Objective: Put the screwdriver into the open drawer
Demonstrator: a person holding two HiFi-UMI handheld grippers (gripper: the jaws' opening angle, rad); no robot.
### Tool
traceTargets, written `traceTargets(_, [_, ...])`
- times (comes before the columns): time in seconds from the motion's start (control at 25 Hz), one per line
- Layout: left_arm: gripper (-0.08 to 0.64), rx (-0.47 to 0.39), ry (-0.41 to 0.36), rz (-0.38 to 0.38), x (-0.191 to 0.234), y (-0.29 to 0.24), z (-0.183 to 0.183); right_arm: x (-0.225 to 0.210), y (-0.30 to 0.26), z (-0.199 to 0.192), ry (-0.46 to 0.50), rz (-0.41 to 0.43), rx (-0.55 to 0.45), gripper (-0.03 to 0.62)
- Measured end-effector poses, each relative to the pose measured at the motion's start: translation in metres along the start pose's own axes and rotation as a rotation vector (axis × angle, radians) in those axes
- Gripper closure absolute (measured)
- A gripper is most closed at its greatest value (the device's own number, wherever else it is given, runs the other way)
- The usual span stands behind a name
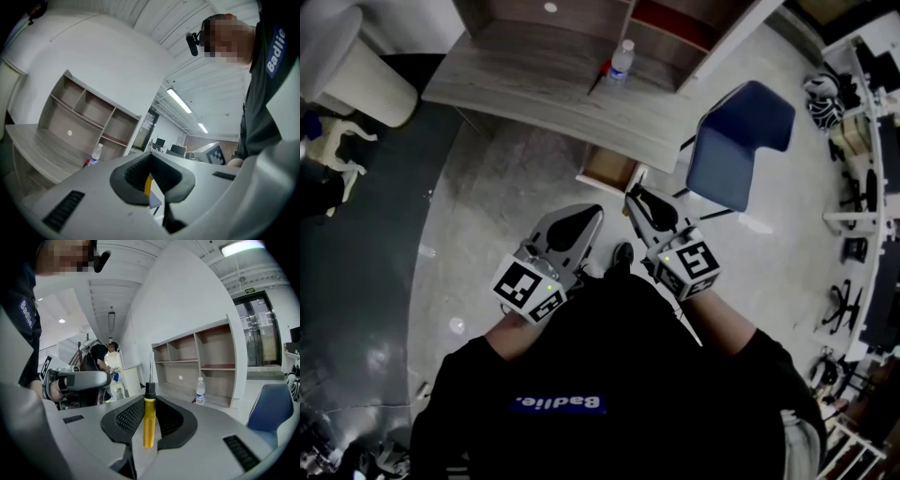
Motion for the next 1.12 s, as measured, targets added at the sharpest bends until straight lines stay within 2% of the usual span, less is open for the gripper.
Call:
traceTargets(0.56, [0.558,-0.025,0.044,0.122,0.025,-0.038,-0.013,-0.042,-0.040,-0.024,0.034,0.120,0.071,0.497])
traceTargets(1.12, [0.558,-0.063,0.065,0.223,0.059,-0.047,-0.027,-0.057,-0.082,-0.084,0.078,0.207,0.178,0.497])
Point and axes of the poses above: the fingertips, and each gripper's own axes: y backward along the fingers, x to its left, z out of its top, the point moved 3 cm from there along y, backward along the fingers, and after that the axes turned 6 degrees about y, right-handed, at the moved point
